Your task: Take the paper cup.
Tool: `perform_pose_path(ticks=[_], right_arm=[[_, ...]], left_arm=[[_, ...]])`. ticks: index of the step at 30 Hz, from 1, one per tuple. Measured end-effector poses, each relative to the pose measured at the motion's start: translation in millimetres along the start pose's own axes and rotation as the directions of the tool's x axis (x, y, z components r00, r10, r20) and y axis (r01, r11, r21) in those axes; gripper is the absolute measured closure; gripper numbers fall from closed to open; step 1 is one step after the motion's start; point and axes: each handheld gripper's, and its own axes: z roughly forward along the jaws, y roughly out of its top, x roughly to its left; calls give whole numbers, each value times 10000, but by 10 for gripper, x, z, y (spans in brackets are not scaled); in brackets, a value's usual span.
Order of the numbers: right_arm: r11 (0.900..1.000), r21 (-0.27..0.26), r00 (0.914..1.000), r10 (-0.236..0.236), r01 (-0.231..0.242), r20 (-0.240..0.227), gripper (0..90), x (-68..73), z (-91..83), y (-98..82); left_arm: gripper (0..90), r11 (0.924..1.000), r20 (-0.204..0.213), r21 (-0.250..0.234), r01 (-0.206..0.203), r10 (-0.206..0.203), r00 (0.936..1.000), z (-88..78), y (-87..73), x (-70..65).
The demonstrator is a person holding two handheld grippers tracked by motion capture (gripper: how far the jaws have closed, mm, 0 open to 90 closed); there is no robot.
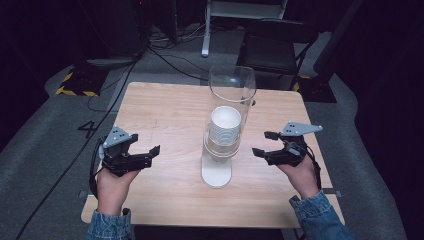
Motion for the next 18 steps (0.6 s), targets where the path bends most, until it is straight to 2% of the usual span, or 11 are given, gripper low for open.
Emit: perform_pose_path(ticks=[9,10,18], right_arm=[[9989,207,9979,-405,416,-503,188,176,181,-4],[9984,196,9960,-521,537,-726,175,212,225,-12],[9977,-18,9903,-669,672,-1222,138,280,358,-66]], left_arm=[[158,10000,39,74,-42,42,10000,26,-4,-8],[158,10000,39,70,-39,39,10000,25,-4,-9],[157,10000,20,64,-54,54,10000,25,-6,-8]])
